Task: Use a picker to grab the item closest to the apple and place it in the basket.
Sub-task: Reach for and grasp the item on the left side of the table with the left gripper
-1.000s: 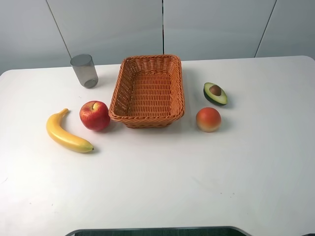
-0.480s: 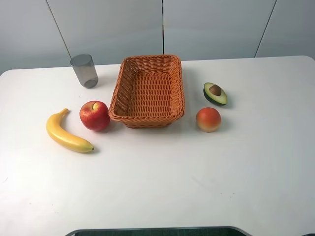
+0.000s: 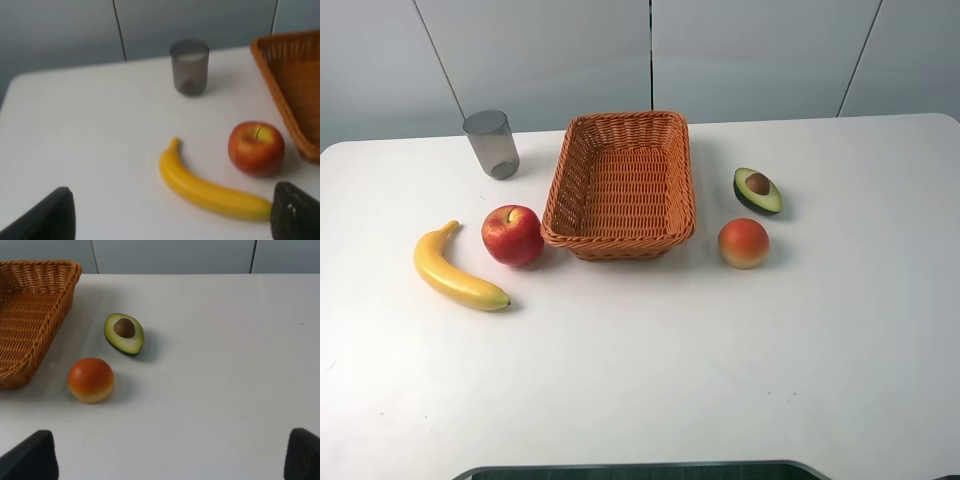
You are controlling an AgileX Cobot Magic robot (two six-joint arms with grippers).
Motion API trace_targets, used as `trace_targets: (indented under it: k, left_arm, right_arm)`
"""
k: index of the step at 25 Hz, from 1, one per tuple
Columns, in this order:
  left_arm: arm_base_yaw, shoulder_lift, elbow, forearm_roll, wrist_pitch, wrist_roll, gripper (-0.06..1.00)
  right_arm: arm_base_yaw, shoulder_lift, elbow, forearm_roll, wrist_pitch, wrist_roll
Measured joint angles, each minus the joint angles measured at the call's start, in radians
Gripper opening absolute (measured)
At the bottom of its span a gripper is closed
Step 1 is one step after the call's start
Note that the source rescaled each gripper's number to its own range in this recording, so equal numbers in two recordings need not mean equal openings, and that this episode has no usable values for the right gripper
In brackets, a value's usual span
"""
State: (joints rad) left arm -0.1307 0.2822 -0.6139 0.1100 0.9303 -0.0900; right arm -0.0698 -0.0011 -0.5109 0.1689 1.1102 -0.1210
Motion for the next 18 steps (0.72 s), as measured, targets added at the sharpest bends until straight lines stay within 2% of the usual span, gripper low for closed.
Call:
trace_targets:
  k: [3, 9, 18]
  left_arm:
    - [0.000, 0.152, 0.000, 0.027, 0.007, -0.080, 1.00]
    - [0.000, 0.470, -0.008, 0.031, -0.018, -0.159, 1.00]
    - [0.000, 0.908, -0.140, 0.064, -0.062, -0.270, 1.00]
  right_arm:
    - [0.000, 0.000, 0.000, 0.000, 0.000, 0.000]
    - [0.000, 0.000, 0.000, 0.000, 0.000, 0.000]
    - [0.000, 0.000, 0.000, 0.000, 0.000, 0.000]
